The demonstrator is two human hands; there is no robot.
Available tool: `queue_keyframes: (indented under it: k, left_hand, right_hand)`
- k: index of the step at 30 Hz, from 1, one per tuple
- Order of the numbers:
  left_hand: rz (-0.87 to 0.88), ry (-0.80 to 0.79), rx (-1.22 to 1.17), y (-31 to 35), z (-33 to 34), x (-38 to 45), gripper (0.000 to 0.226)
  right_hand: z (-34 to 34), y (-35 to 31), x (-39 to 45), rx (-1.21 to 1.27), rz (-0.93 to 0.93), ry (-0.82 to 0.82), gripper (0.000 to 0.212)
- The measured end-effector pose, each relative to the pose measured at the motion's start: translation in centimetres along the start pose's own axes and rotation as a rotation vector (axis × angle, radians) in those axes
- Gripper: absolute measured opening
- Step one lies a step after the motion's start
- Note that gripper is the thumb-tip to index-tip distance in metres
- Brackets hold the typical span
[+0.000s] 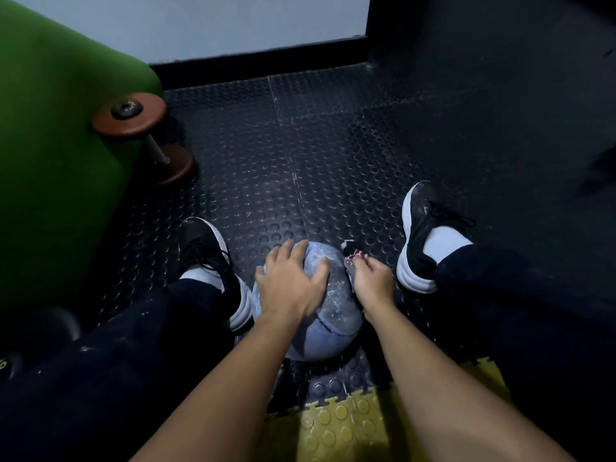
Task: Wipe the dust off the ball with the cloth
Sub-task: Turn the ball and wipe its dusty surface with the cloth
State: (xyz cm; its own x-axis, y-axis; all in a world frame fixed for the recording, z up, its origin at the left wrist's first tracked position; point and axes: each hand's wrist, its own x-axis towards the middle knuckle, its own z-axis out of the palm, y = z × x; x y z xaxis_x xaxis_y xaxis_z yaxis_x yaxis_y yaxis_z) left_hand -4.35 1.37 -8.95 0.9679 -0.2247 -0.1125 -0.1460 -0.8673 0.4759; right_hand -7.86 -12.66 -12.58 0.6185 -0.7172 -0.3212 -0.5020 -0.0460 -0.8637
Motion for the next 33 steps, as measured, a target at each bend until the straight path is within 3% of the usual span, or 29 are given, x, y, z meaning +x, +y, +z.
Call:
queue_keyframes:
  k: [2, 4, 7, 9, 11, 14, 18, 21, 24, 28, 30, 33]
  left_hand:
    - [-0.012, 0.011, 0.01, 0.3, 0.0, -0.1, 0.064]
    - [-0.023, 0.017, 0.004, 0.4, 0.0, 0.0, 0.063]
    - [0.002, 0.011, -0.002, 0.2, -0.2, 0.2, 0.063]
    - [0.035, 0.006, 0.003, 0.1, -0.2, 0.0, 0.063]
    - [0.043, 0.005, 0.009, 0.1, 0.0, -0.2, 0.063]
    - [0.034, 0.004, 0.011, 0.3, 0.1, -0.4, 0.064]
    - [0.019, 0.012, 0.003, 0.3, 0.1, -0.3, 0.064]
    - [0.003, 0.01, -0.007, 0.3, -0.1, 0.2, 0.063]
    - [0.019, 0.008, 0.007, 0.3, 0.1, 0.1, 0.063]
    - [0.004, 0.008, -0.003, 0.6, 0.2, -0.2, 0.062]
    - [-0.011, 0.004, -0.007, 0.6, 0.2, -0.2, 0.061]
    - [-0.028, 0.012, -0.018, 0.4, 0.0, 0.2, 0.061]
  right_hand:
    - [0.3, -0.9, -0.1, -0.034, -0.089, -0.054, 0.029]
    - [0.4, -1.0, -1.3, 0.016, -0.302, -0.081, 0.022]
    - [0.4, 0.5, -2.9, 0.072, -0.48, -0.012, 0.017]
    - [0.1, 1.3, -2.9, 0.061, -0.382, 0.045, 0.023]
    - [-0.1, 1.2, -1.6, 0.03, -0.156, 0.06, 0.034]
    - [-0.3, -0.3, 0.7, -0.052, 0.034, -0.023, 0.037]
    - [0.2, -1.8, 0.2, -0.075, -0.282, -0.151, 0.033]
    - [0.2, -0.2, -1.6, 0.037, -0.484, -0.119, 0.012]
    - [-0.1, 0.8, -2.0, 0.048, -0.416, -0.032, 0.011]
    - [0.7, -0.6, 1.2, -0.082, -0.003, -0.06, 0.029]
    - [0.7, -1.4, 1.7, -0.102, -0.051, -0.107, 0.031]
    - [0.4, -1.7, -0.3, -0.054, -0.343, -0.116, 0.028]
